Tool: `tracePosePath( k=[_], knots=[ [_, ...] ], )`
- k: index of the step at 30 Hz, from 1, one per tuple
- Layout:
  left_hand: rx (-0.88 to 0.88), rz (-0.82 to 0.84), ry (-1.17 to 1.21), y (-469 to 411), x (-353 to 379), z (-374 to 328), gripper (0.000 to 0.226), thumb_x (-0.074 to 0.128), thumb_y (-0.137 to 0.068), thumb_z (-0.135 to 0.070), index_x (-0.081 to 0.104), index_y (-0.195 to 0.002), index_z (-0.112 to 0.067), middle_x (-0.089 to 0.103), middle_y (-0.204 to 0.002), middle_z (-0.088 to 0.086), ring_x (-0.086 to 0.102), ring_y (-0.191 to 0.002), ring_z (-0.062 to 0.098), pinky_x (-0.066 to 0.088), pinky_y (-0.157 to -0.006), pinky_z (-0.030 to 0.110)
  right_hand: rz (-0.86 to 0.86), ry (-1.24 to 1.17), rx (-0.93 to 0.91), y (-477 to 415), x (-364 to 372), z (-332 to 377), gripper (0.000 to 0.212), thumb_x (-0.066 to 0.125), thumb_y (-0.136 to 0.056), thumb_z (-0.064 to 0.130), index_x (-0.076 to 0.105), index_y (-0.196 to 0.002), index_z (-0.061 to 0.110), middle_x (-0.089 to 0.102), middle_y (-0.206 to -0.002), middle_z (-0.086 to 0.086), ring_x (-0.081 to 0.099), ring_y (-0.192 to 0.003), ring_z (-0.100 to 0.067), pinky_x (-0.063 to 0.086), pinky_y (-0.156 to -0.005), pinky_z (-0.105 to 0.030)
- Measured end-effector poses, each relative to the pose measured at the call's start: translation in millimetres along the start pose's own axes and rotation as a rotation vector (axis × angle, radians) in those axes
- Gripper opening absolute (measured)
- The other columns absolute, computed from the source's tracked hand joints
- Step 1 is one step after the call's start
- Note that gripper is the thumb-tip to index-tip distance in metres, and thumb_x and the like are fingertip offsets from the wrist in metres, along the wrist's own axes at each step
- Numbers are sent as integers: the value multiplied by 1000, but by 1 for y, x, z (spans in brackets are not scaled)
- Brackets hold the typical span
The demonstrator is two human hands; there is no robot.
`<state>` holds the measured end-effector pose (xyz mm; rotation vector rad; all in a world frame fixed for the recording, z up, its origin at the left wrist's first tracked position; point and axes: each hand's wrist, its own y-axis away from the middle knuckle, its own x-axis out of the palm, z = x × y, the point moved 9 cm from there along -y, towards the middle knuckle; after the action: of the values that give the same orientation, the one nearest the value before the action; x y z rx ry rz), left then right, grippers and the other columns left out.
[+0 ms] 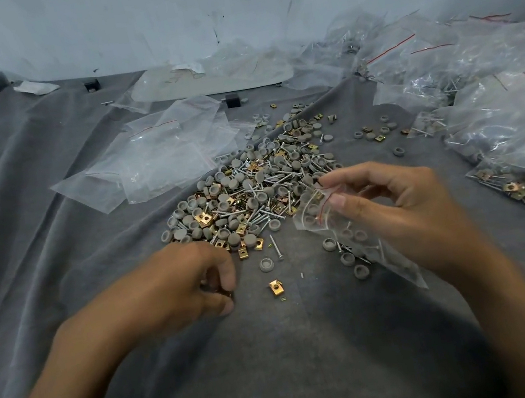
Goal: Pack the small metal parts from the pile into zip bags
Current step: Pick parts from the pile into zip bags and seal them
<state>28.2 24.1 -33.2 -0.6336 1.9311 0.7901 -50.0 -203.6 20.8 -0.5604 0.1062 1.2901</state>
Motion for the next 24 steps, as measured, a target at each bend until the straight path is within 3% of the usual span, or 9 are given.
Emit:
tracePosePath(
  k=[4,7,9,15,17,20,24],
  knots=[
    [36,-132,139,-3,-12,-4,16,82,-82,-31,66,-81,-35,64,-83,-29,58,-74,-7,42,-61,8,15,-11,-1,1,2,-2,24,75,-89,19,76,-108,35,74,-96,21,68,-93,-8,57,-86,-44],
    [97,-314,333,-4,-25,-15,15,79,-85,-24,68,-84,-34,68,-83,-21,60,-69,0,44,-60,13,60,-21,-20,0,8,-2,25,76,-89,18,76,-105,36,74,-98,23,68,-93,0,54,-75,-19],
    [157,-400,460,-6,-28,-28,14,78,-87,-21,70,-89,-31,70,-85,-15,62,-70,6,49,-64,20,88,-23,-38,0,12,-2,26,76,-88,16,76,-105,36,74,-102,22,67,-95,4,51,-74,-11],
    [300,-513,723,-10,-22,-64,14,79,-86,-22,71,-96,-28,70,-81,-10,63,-70,12,53,-62,30,146,18,-83,0,25,1,23,76,-87,23,76,-109,30,74,-102,18,70,-100,-4,53,-83,-15],
    [275,-529,718,-12,-24,-64,16,78,-84,-30,70,-98,-28,71,-82,-8,66,-73,15,54,-64,34,140,3,-72,0,24,0,23,77,-88,20,77,-108,30,75,-101,17,70,-98,-4,53,-79,-13],
    [211,-579,489,-6,-38,-47,7,74,-88,-34,68,-92,-33,68,-80,-15,62,-66,7,47,-61,21,101,-17,-46,0,19,-4,25,78,-88,14,77,-105,32,75,-102,19,69,-95,1,51,-77,-11],
    [39,-360,167,-1,-39,-9,8,72,-89,-36,67,-84,-39,65,-83,-32,60,-72,-7,39,-56,14,98,-17,-33,0,18,-5,25,77,-89,15,77,-104,36,75,-102,20,67,-95,2,50,-77,-11]
  ],
)
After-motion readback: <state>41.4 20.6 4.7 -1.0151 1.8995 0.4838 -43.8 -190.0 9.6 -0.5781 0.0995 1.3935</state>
